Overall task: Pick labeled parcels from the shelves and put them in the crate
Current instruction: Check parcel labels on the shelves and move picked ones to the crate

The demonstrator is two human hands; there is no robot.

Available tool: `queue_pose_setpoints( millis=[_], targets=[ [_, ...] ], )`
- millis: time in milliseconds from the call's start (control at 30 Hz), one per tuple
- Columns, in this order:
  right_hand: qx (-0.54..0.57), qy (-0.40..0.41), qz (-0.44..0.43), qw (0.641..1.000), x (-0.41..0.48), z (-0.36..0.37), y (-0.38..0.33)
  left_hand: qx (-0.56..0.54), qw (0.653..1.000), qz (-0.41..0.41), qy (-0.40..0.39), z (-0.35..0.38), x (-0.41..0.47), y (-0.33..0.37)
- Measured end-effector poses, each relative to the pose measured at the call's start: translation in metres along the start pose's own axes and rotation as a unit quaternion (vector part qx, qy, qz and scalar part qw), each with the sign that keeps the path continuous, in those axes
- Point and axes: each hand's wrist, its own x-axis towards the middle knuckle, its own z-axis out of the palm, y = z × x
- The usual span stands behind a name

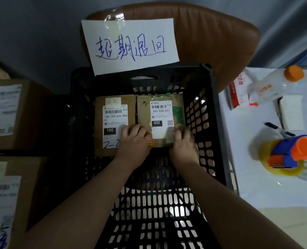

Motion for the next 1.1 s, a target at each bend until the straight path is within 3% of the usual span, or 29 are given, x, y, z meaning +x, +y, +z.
queue_pose_setpoints(
  millis=[133,333,500,800,1100],
  targets=[
    [-0.044,-0.037,-0.035,0.998,-0.01,-0.023,-0.009,0.002,1.0,0.005,-0.014,-0.026,-0.007,-0.004],
    [-0.055,-0.014,-0.125,0.991,-0.043,-0.087,-0.023,0.043,0.999,-0.026,0.019,-0.107,-0.04,-0.01],
    [-0.044,0.039,-0.254,0.965,-0.088,-0.169,-0.043,0.063,0.992,-0.089,0.067,-0.2,-0.095,-0.015],
    [0.016,0.149,-0.458,0.876,-0.194,-0.29,-0.131,0.146,0.945,-0.203,0.213,-0.353,-0.234,-0.014],
    [0.119,0.184,-0.612,0.76,-0.316,-0.343,-0.268,0.221,0.88,-0.352,0.23,-0.451,-0.4,-0.044]
  ],
)
